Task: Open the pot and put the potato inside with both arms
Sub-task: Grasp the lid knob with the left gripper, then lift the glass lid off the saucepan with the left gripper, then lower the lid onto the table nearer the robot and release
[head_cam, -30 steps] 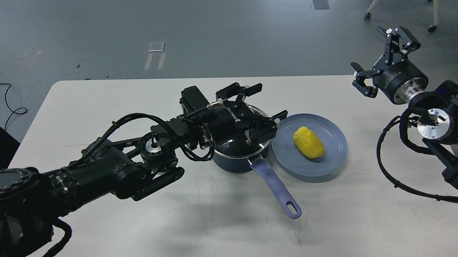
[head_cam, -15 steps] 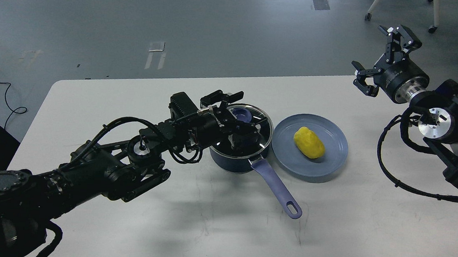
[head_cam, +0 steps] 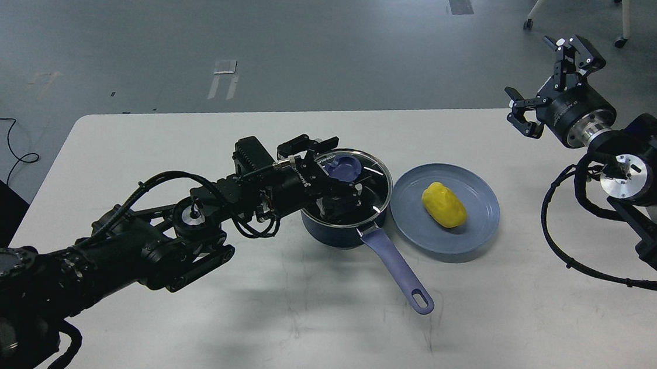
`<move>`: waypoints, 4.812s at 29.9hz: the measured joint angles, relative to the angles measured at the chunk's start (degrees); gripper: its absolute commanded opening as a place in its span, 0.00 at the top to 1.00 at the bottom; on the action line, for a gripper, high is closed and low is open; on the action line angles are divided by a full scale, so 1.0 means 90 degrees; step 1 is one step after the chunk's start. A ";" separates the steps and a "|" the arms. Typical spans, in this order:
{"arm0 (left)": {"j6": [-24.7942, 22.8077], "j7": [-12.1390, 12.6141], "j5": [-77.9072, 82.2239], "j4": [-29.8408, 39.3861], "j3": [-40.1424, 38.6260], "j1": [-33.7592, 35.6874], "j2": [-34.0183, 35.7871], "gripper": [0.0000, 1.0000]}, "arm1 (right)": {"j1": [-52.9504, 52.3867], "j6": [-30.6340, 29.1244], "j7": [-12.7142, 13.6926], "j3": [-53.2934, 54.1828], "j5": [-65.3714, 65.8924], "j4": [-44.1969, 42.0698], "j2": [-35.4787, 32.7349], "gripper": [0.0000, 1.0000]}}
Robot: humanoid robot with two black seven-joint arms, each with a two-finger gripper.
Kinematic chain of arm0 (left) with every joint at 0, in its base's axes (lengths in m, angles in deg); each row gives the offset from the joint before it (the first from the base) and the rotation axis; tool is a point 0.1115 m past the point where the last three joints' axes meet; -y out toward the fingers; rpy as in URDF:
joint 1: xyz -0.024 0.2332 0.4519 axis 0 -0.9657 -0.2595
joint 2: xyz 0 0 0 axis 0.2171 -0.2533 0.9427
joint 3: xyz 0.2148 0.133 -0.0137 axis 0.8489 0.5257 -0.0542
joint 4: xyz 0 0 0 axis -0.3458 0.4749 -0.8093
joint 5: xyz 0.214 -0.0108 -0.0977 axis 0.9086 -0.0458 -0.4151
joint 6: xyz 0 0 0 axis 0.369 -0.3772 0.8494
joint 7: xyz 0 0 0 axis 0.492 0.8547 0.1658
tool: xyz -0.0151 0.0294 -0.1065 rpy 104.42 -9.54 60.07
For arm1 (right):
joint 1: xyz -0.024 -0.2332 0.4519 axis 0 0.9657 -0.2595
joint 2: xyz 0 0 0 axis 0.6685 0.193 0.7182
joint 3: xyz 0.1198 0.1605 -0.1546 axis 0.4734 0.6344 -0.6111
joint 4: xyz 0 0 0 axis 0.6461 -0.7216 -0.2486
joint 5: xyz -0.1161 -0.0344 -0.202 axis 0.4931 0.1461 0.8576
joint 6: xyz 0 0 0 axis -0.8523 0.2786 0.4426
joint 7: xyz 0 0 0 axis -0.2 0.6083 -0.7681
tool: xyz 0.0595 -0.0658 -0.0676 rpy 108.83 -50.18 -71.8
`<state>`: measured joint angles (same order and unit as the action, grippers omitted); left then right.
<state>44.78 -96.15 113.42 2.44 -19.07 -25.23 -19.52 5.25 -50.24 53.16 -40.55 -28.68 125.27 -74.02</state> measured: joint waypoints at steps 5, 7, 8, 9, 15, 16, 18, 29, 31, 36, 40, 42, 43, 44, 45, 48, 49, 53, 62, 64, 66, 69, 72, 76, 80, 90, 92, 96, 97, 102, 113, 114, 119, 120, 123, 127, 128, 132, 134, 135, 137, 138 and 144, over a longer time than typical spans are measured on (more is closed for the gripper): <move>0.0000 -0.0007 0.0000 0.0000 0.0096 -0.0022 -0.0005 0.02 | 0.0000 0.0008 0.0000 0.0000 0.0004 0.0000 0.0000 0.00; 0.0001 -0.0008 0.0000 -0.0005 0.0118 -0.0023 -0.0005 0.02 | 0.0000 0.0011 0.0000 0.0000 0.0004 -0.0001 0.0000 0.00; 0.0002 -0.0008 -0.0004 -0.0008 0.0122 -0.0028 -0.0004 0.02 | 0.0000 0.0012 0.0000 0.0000 0.0004 -0.0004 0.0000 0.00; 0.0003 -0.0007 -0.0012 -0.0011 0.0124 -0.0033 -0.0005 0.02 | 0.0000 0.0013 0.0000 0.0000 0.0004 -0.0007 -0.0001 0.00; 0.0009 -0.0087 -0.0037 -0.0020 0.0127 -0.0080 0.0002 0.13 | 0.0000 0.0025 -0.0009 0.0000 0.0004 -0.0029 -0.0001 0.00; 0.0009 -0.0107 -0.0040 -0.0020 0.0127 -0.0089 0.0001 0.15 | 0.0000 0.0028 -0.0009 0.0000 0.0004 -0.0030 -0.0001 0.00; 0.0010 -0.0124 -0.0043 -0.0020 0.0127 -0.0098 -0.0004 0.31 | 0.0000 0.0032 -0.0009 0.0000 0.0004 -0.0031 -0.0006 0.00; 0.0013 -0.0150 -0.0039 -0.0261 0.0137 -0.0081 0.0002 0.49 | 0.0056 0.0049 -0.0026 -0.0011 0.0004 -0.0031 -0.0009 0.00; 0.0021 -0.0159 -0.0039 -0.0290 0.0137 -0.0082 0.0001 0.49 | 0.0064 0.0059 -0.0036 -0.0011 0.0004 -0.0033 -0.0009 0.00; 0.0036 -0.0230 -0.0048 -0.0301 0.0132 -0.0069 0.0017 0.49 | 0.0070 0.0115 -0.0039 -0.0012 0.0004 -0.0040 -0.0010 0.00; 0.0045 -0.0275 -0.0072 -0.0239 0.0117 -0.0008 0.0098 0.48 | 0.0070 0.0119 -0.0039 -0.0014 0.0004 -0.0041 -0.0010 0.00; 0.0045 -0.0325 -0.0088 -0.0169 0.0117 0.0059 0.0212 0.48 | 0.0070 0.0120 -0.0040 -0.0015 0.0004 -0.0041 -0.0009 0.00; 0.0045 -0.0336 -0.0092 -0.0145 0.0116 0.0102 0.0255 0.48 | 0.0070 0.0120 -0.0040 -0.0015 0.0004 -0.0040 -0.0009 0.00; 0.0045 -0.0346 -0.0097 -0.0113 0.0114 0.0160 0.0300 0.48 | 0.0070 0.0120 -0.0040 -0.0014 0.0004 -0.0036 -0.0009 0.00; 0.0045 -0.0353 -0.0103 -0.0071 0.0114 0.0218 0.0339 0.48 | 0.0070 0.0121 -0.0040 -0.0014 0.0004 -0.0032 -0.0009 0.00; 0.0035 -0.0362 -0.0243 0.0179 0.0110 0.0426 0.0538 0.48 | 0.0066 0.0121 -0.0040 -0.0013 0.0004 -0.0021 -0.0010 0.00; 0.0026 -0.0362 -0.0332 0.0264 0.0109 0.0485 0.0601 0.48 | 0.0061 0.0121 -0.0040 -0.0013 0.0005 -0.0021 -0.0009 0.00; 0.0017 -0.0357 -0.0630 0.0480 0.0097 0.0736 0.0734 0.48 | 0.0015 0.0121 -0.0040 -0.0010 0.0009 -0.0025 -0.0009 0.00; 0.0028 -0.0357 -0.0694 0.0510 0.0078 0.1031 0.1281 0.48 | -0.0010 0.0121 -0.0040 -0.0010 0.0014 -0.0049 0.0029 0.00; 0.0061 -0.0358 -0.0707 0.0534 0.0069 0.1036 0.1507 0.48 | -0.0016 0.0121 -0.0040 -0.0009 0.0014 -0.0049 0.0030 0.00; 0.0120 -0.0358 -0.0743 0.0600 0.0034 0.1029 0.1775 0.48 | -0.0019 0.0121 -0.0040 -0.0010 0.0015 -0.0051 0.0030 0.00; 0.0218 -0.0359 -0.0909 0.0778 0.0024 0.0926 0.2249 0.48 | -0.0026 0.0123 -0.0040 -0.0009 0.0014 -0.0051 0.0030 0.00; 0.0280 -0.0359 -0.1128 0.0935 0.0025 0.0743 0.2665 0.48 | -0.0027 0.0124 -0.0040 -0.0010 0.0014 -0.0052 0.0047 0.00; 0.0335 -0.0358 -0.1242 0.0980 0.0027 0.0405 0.3082 0.47 | -0.0022 0.0123 -0.0040 -0.0034 0.0015 -0.0059 0.0066 0.00; 0.0339 -0.0363 -0.1269 0.0988 0.0028 0.0093 0.3247 0.47 | -0.0012 0.0128 -0.0040 -0.0048 0.0015 -0.0061 0.0068 0.00; 0.0340 -0.0360 -0.1559 0.0829 0.0019 -0.0638 0.3303 0.46 | -0.0104 0.0179 -0.0021 -0.0037 0.0014 -0.0050 0.0000 0.00; 0.0340 -0.0373 -0.1660 0.0818 0.0025 -0.0779 0.3302 0.45 | -0.0105 0.0179 -0.0017 -0.0039 0.0014 -0.0050 -0.0007 0.00; 0.0340 -0.0465 -0.1710 0.0821 0.0055 -0.1129 0.3245 0.45 | -0.0107 0.0179 -0.0017 -0.0060 0.0014 -0.0054 -0.0013 0.00; 0.0339 -0.0479 -0.1711 0.0826 0.0070 -0.1246 0.3215 0.45 | -0.0107 0.0179 -0.0016 -0.0061 0.0014 -0.0057 -0.0014 0.00; 0.0339 -0.0483 -0.1709 0.0828 0.0089 -0.1454 0.3121 0.44 | -0.0115 0.0182 -0.0010 -0.0050 0.0014 -0.0112 -0.0015 0.00; 0.0338 -0.0451 -0.1711 0.0795 0.0089 -0.1581 0.2947 0.40 | -0.0162 0.0174 -0.0010 -0.0048 0.0014 -0.0246 -0.0093 0.00; 0.0338 -0.0450 -0.1713 0.0778 0.0091 -0.1599 0.2927 0.37 | -0.0162 0.0172 -0.0010 -0.0048 0.0014 -0.0246 -0.0101 0.00; 0.0338 -0.0446 -0.1720 0.0571 0.0114 -0.1649 0.2824 0.21 | -0.0162 0.0169 -0.0010 -0.0045 0.0014 -0.0253 -0.0115 0.00; 0.0337 -0.0446 -0.1727 0.0549 0.0115 -0.1654 0.2817 0.20 | -0.0162 0.0169 -0.0010 -0.0043 0.0014 -0.0254 -0.0131 0.00; 0.0338 -0.0470 -0.1736 0.0525 0.0116 -0.1681 0.2797 0.17 | -0.0161 0.0163 -0.0010 -0.0032 0.0014 -0.0254 -0.0170 0.00; 0.0338 -0.0476 -0.1745 0.0524 0.0108 -0.1752 0.2731 0.06 | -0.0157 0.0147 -0.0010 -0.0030 0.0015 -0.0274 -0.0208 0.00; 0.0338 -0.0476 -0.1746 0.0524 0.0106 -0.1757 0.2727 0.05 | -0.0157 0.0143 -0.0010 -0.0030 0.0015 -0.0279 -0.0218 0.00; 0.0338 -0.0491 -0.1795 0.0533 0.0099 -0.1763 0.2722 0.02 | -0.0157 0.0130 -0.0010 -0.0029 0.0015 -0.0298 -0.0245 0.00; 0.0337 -0.0515 -0.1894 0.0564 0.0091 -0.1763 0.2723 0.02 | -0.0157 0.0120 -0.0010 -0.0029 0.0014 -0.0302 -0.0265 0.00; 0.0338 -0.0552 -0.2015 0.0590 0.0074 -0.1763 0.2730 0.02 | -0.0157 0.0110 -0.0010 -0.0029 0.0014 -0.0302 -0.0281 0.00; 0.0338 -0.0609 -0.2294 0.0662 0.0047 -0.1742 0.2776 0.02 | -0.0157 0.0097 -0.0010 -0.0027 0.0014 -0.0301 -0.0299 0.00; 0.0337 -0.0622 -0.2505 0.0744 0.0034 -0.1704 0.2826 0.02 | -0.0157 0.0093 -0.0010 -0.0026 0.0014 -0.0293 -0.0302 0.00; 0.0337 -0.0637 -0.3869 0.1456 0.0008 -0.0924 0.3451 0.02 | -0.0203 0.0082 -0.0016 -0.0049 0.0014 -0.0254 -0.0314 0.00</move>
<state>47.82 -101.89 78.59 15.55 -19.00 -33.55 11.54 3.42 -49.51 53.02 -40.99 -28.55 122.98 -76.84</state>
